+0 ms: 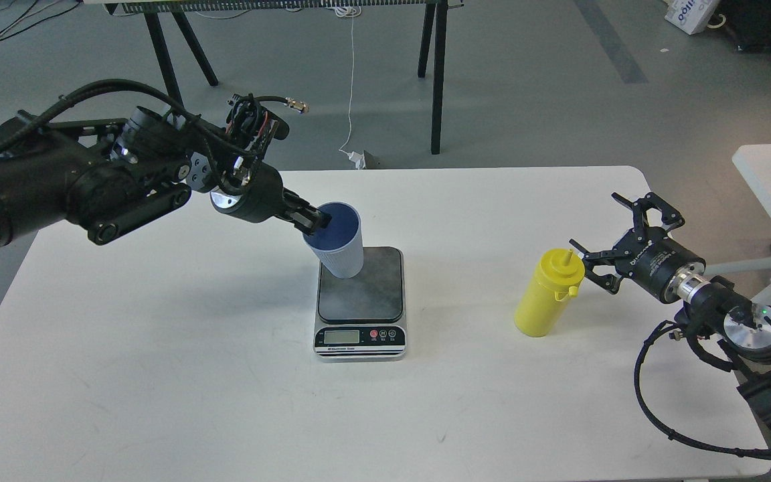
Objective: Pour seasoning into cup on scale with both arms
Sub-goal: 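Lift the blue cup with the left gripper and carry it onto the scale, then release the cup on the scale and raise the left gripper away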
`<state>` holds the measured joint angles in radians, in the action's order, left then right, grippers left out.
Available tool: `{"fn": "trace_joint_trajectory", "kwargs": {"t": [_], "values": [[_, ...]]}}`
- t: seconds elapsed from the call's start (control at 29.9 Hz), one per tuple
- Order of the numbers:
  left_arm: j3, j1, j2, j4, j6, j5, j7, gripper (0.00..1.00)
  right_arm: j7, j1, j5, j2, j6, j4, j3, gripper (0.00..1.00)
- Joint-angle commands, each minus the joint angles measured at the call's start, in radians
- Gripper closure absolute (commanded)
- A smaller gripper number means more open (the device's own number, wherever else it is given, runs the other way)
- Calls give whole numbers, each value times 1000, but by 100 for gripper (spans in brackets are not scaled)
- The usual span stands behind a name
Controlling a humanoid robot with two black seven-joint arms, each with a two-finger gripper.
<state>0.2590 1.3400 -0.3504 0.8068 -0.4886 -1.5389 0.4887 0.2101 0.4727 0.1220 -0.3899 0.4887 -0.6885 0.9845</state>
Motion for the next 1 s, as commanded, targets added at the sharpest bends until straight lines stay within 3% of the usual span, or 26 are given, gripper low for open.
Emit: {"fn": "trace_joint_trajectory", "kwargs": {"t": [0.0,0.77,0.97], "values": [[0,-13,19,0,0,0,0,96,0,0,-1,-1,0,0,-1,1],[-10,-71,28,2,0,6,0,95,0,0,1,0,0,15,0,1],[-17,-73,28,2,0,26,0,78,0,-3,1,0,0,21,0,1]]}}
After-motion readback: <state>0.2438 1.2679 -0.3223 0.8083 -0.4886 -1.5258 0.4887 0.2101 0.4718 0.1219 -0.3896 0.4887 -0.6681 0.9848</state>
